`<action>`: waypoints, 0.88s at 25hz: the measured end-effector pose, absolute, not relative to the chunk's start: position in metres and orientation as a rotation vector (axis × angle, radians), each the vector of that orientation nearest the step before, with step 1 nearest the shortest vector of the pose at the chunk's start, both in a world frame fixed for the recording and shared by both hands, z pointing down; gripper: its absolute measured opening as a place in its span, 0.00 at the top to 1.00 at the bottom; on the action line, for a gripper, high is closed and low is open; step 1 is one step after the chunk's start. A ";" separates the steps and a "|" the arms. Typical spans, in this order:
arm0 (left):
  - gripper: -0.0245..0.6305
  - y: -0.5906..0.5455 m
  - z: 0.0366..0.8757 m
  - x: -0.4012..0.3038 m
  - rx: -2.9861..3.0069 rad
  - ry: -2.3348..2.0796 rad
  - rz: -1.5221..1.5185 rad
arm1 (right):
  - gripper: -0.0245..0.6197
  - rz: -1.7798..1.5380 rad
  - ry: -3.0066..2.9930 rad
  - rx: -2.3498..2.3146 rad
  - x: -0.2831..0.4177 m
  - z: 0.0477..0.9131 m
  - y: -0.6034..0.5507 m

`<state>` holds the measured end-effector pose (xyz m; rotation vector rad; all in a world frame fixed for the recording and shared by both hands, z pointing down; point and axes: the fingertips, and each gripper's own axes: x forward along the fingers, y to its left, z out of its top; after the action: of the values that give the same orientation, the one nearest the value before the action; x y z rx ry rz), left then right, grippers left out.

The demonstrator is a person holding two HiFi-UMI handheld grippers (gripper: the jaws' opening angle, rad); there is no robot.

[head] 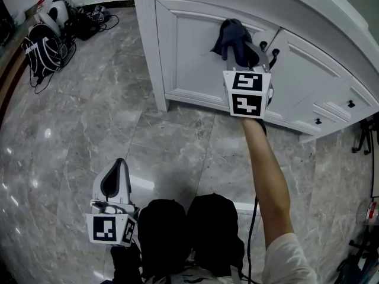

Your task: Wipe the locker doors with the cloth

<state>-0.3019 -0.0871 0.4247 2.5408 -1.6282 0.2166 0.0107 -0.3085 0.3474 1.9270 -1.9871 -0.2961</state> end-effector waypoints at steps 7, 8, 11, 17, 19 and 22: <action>0.96 -0.088 0.427 -0.306 2.535 -1.620 0.206 | 0.82 -0.341 -1.976 1.957 0.015 0.325 -0.308; 0.96 -0.088 0.428 -0.307 2.534 -1.619 0.205 | 0.82 -0.346 -1.971 1.960 0.016 0.323 -0.308; 0.96 -0.088 0.428 -0.310 2.530 -1.620 0.207 | 0.82 -0.353 -1.966 1.962 0.016 0.320 -0.309; 0.96 -0.088 0.427 -0.312 2.524 -1.635 0.212 | 0.83 -0.487 -2.017 1.863 0.000 0.312 -0.288; 0.96 -0.088 0.427 -0.309 2.526 -1.633 0.215 | 0.83 -0.536 -2.020 1.857 0.000 0.301 -0.279; 0.96 -0.087 0.426 -0.303 2.540 -1.620 0.215 | 0.83 -0.581 -2.003 1.888 0.013 0.283 -0.270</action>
<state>-0.3027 -0.0874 0.4257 2.5395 -1.6200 0.2153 0.0133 -0.2702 0.2835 1.8883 -2.0031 -0.5812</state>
